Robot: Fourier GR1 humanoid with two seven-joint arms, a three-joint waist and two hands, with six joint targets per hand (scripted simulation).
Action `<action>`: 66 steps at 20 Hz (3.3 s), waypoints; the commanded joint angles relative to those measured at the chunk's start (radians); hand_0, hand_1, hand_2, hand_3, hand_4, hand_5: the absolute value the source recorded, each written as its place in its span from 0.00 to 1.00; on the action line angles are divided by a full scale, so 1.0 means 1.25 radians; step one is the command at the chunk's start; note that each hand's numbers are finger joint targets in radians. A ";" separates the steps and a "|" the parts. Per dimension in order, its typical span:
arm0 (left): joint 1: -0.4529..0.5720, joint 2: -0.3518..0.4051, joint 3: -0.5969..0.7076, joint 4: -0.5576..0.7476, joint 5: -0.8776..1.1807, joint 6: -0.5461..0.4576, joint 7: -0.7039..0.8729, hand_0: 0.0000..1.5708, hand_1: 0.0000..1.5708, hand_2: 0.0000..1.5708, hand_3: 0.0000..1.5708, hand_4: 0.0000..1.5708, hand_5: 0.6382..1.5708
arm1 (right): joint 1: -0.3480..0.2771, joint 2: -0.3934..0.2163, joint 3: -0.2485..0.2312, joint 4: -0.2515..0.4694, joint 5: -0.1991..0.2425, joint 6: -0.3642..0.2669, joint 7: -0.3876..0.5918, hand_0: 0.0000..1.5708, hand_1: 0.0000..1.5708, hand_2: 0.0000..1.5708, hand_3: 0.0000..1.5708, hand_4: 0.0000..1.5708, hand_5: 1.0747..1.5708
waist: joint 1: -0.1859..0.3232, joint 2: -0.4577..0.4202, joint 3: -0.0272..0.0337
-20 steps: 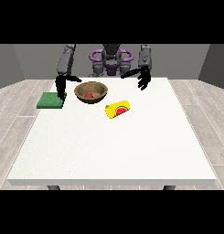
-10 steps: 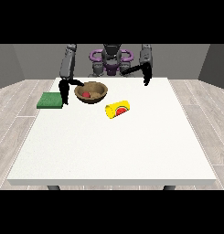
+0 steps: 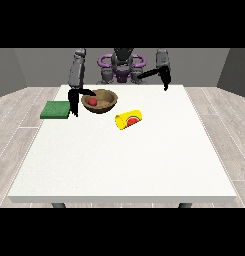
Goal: Pick the cup and pour the ball into the bowl, then pick the bowl and place it on the pad
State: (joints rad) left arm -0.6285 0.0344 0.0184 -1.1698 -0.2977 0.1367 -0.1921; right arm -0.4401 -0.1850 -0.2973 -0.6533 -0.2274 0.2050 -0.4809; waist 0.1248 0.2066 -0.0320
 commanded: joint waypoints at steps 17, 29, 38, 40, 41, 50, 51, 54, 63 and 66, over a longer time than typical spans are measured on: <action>0.063 0.039 0.028 -0.006 0.042 -0.054 -0.009 0.00 0.00 0.00 0.00 0.00 1.00 | -0.042 0.001 0.061 0.094 0.063 -0.197 0.215 1.00 1.00 1.00 1.00 0.66 0.96 | 0.017 -0.049 0.0252; 0.164 0.092 0.112 0.108 0.074 -0.039 -0.088 0.00 0.00 0.00 0.00 0.00 1.00 | -0.132 -0.022 0.115 -0.014 0.075 -0.199 0.485 1.00 1.00 1.00 1.00 0.67 0.96 | -0.106 -0.159 0.0251; 0.126 0.080 0.096 0.049 0.078 -0.027 -0.075 0.00 0.00 0.00 0.00 0.00 1.00 | -0.094 -0.149 0.001 -0.008 -0.015 -0.091 0.420 1.00 1.00 1.00 1.00 0.68 0.98 | -0.093 -0.079 0.0260; 0.091 0.071 0.078 0.037 0.059 -0.008 -0.041 0.00 0.00 0.00 0.00 0.00 1.00 | -0.114 -0.179 -0.023 0.013 -0.033 -0.073 0.426 1.00 1.00 1.00 1.00 0.68 0.98 | -0.084 -0.051 0.0262; 0.114 0.106 0.136 0.100 0.088 -0.010 -0.168 0.00 0.00 0.00 0.00 0.00 0.99 | -0.171 -0.193 -0.021 -0.029 -0.045 -0.074 0.489 1.00 1.00 1.00 1.00 0.68 0.98 | -0.109 -0.018 0.0253; 0.065 0.023 0.028 -0.037 0.014 0.066 -0.140 0.00 0.00 0.00 0.00 0.00 0.99 | -0.150 -0.332 -0.122 0.110 -0.089 0.047 0.327 1.00 1.00 1.00 0.87 0.66 0.98 | -0.039 0.130 0.0274; 0.046 0.009 0.023 -0.039 0.001 0.092 -0.104 0.00 0.00 0.00 0.00 0.00 0.99 | -0.169 -0.371 -0.124 0.114 -0.093 0.089 0.340 1.00 1.00 1.00 0.89 0.66 0.98 | -0.058 0.144 0.0276; 0.046 0.031 0.028 -0.110 0.016 0.073 -0.132 0.00 0.00 0.00 0.00 0.00 0.99 | -0.153 -0.413 -0.136 0.149 -0.081 0.123 0.260 1.00 1.00 1.00 0.76 0.64 0.99 | -0.043 0.210 0.0278; 0.076 0.052 0.008 -0.250 0.002 0.060 -0.059 0.00 0.00 0.00 0.00 0.00 0.99 | -0.200 -0.503 -0.149 0.217 -0.053 0.125 0.184 1.00 1.00 1.00 0.00 0.66 1.00 | -0.043 0.267 0.0275; 0.086 0.022 -0.029 -0.281 -0.049 0.100 -0.007 0.00 0.00 0.00 0.00 0.00 0.99 | -0.216 -0.482 -0.123 0.229 -0.029 0.108 0.193 1.00 1.00 1.00 0.28 0.66 1.00 | -0.054 0.236 0.0272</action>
State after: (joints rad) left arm -0.5270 0.0846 0.0130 -1.4723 -0.3193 0.2315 -0.2506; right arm -0.6786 -0.7723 -0.4620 -0.3904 -0.2812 0.3443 -0.2425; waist 0.0690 0.5071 0.0022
